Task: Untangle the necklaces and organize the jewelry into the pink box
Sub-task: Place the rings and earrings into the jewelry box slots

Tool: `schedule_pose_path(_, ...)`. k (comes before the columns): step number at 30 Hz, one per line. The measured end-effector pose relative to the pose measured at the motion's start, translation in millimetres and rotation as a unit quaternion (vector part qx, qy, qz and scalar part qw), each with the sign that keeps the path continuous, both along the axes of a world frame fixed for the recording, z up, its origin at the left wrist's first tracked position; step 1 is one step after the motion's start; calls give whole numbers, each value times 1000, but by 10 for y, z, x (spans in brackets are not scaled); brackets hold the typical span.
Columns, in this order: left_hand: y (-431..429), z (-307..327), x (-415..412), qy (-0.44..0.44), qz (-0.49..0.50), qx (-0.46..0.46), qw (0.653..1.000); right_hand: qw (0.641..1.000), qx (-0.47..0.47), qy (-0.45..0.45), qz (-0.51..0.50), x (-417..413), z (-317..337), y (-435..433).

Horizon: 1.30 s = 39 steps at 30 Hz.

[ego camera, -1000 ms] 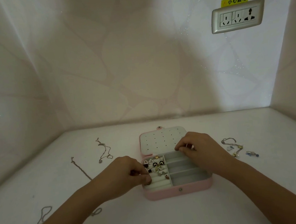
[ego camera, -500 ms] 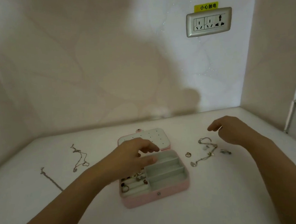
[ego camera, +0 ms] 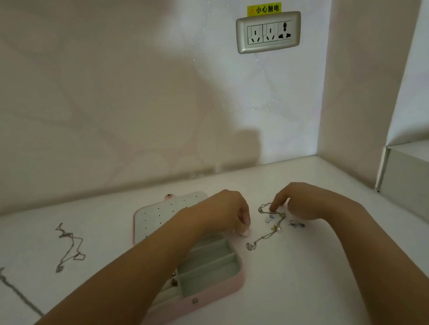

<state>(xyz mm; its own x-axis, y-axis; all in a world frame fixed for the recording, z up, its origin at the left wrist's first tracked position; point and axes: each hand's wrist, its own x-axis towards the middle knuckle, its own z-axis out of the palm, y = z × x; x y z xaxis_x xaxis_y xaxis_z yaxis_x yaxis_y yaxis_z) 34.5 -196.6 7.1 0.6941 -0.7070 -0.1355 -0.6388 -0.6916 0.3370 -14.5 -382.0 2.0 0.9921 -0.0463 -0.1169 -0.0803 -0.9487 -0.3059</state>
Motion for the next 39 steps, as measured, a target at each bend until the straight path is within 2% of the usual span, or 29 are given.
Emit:
schedule_pose_path(6,-32,-5,42,69,5,-8,998,1000,20,7,-15,-33,32,37)
schedule_pose_path(10,35,13,14,164,40,-106,980,999,45,-6,-23,-61,74,60)
schedule_pose_path(13,111,44,-16,243,83,-197,946,988,147,-42,-11,-46,106,66)
schedule_pose_path(16,174,83,-48,311,123,-279,900,948,315,-19,44,-79,145,97)
schedule_pose_path(18,203,114,-67,333,142,-325,874,918,388,-19,81,-106,175,150)
schedule_pose_path(23,263,225,-106,381,169,-432,799,873,473,-65,105,-157,232,268)
schedule_pose_path(24,275,249,-111,382,172,-440,794,867,481,-73,106,-164,237,286)
schedule_pose_path(32,357,417,-170,356,134,-420,824,825,547,-97,105,-166,256,362)
schedule_pose_path(37,427,472,-256,382,104,-377,837,826,535,-119,127,-205,291,371)
schedule_pose_path(39,497,506,-304,372,97,-334,861,829,521,-144,142,-238,333,400)
